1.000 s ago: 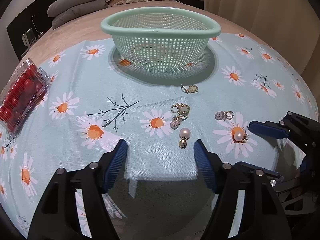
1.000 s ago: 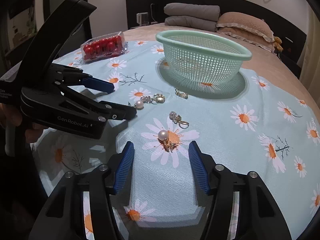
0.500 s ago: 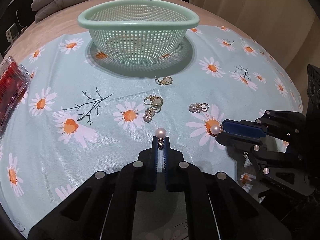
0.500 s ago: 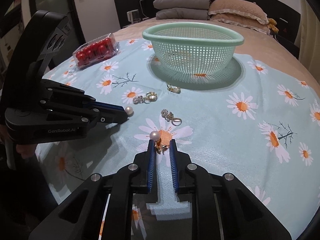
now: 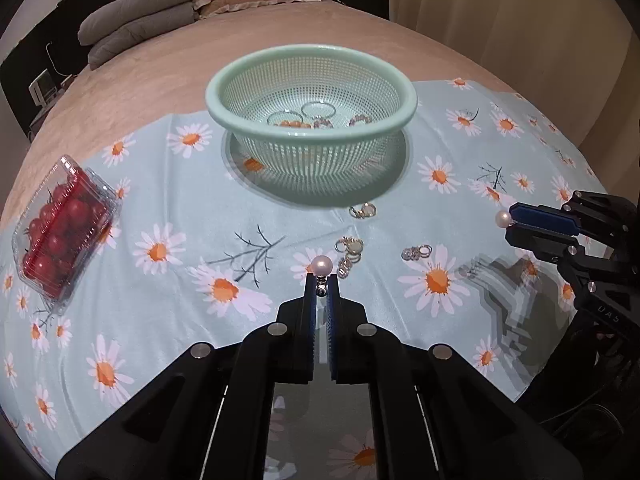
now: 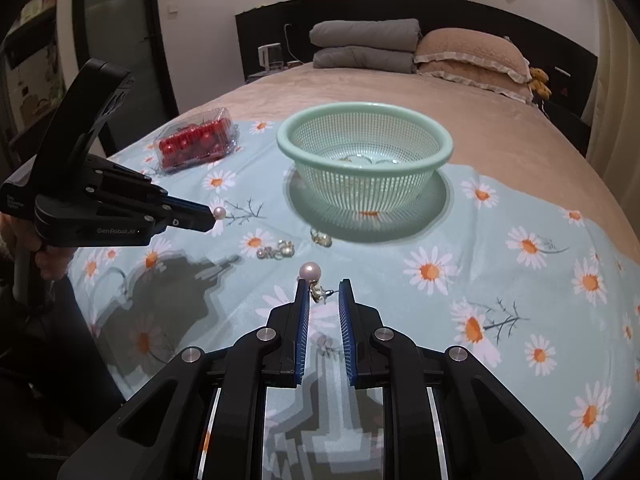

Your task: Organize jewelry

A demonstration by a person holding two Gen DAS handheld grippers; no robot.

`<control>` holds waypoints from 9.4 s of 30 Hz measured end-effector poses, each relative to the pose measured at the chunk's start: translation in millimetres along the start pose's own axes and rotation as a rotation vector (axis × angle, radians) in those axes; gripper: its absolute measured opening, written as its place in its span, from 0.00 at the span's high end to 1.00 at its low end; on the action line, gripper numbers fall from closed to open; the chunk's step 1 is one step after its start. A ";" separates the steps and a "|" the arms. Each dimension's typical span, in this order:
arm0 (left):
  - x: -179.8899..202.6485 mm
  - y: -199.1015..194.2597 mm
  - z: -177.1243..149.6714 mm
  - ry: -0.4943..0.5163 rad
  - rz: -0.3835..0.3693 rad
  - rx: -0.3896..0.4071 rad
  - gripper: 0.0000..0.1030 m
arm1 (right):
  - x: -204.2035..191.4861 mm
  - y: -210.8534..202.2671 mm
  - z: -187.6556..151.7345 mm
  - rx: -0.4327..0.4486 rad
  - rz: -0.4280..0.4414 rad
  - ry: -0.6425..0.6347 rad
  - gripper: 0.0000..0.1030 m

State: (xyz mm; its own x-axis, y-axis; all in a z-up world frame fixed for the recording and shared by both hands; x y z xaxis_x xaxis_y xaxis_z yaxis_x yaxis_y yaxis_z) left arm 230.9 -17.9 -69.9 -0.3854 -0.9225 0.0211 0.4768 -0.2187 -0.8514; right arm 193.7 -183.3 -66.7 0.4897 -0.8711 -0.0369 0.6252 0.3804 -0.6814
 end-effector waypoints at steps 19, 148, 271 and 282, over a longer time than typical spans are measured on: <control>-26.4 9.8 106.3 0.046 -0.012 0.074 0.95 | 47.2 16.0 106.2 0.111 -0.049 -0.079 0.86; -28.0 -1.7 94.5 0.081 0.004 0.076 0.90 | 22.2 22.6 97.5 0.012 0.042 -0.214 0.90; 5.4 36.8 8.2 0.250 -0.139 0.106 0.94 | 11.7 61.0 26.5 -0.139 0.231 -0.158 0.88; 5.5 42.3 5.0 0.224 -0.086 0.082 0.54 | 5.8 46.8 24.1 -0.136 0.207 -0.171 0.88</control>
State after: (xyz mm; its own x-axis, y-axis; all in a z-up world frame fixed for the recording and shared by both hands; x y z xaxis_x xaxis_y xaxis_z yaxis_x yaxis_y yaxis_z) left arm 252.8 -33.8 -103.1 -0.5885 -0.8078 -0.0328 0.4937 -0.3270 -0.8058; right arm 240.4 -163.1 -81.2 0.7009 -0.7099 -0.0695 0.4198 0.4893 -0.7644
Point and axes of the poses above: each gripper's, at about its wrist camera, not at the fingertips, and y roughly the way its jaws point, x to its right, z to its top, the point moved 3 cm from there along y, roughly the way its jaws point, and after that the axes turned 1 degree about -x, right-handed, at the moved point
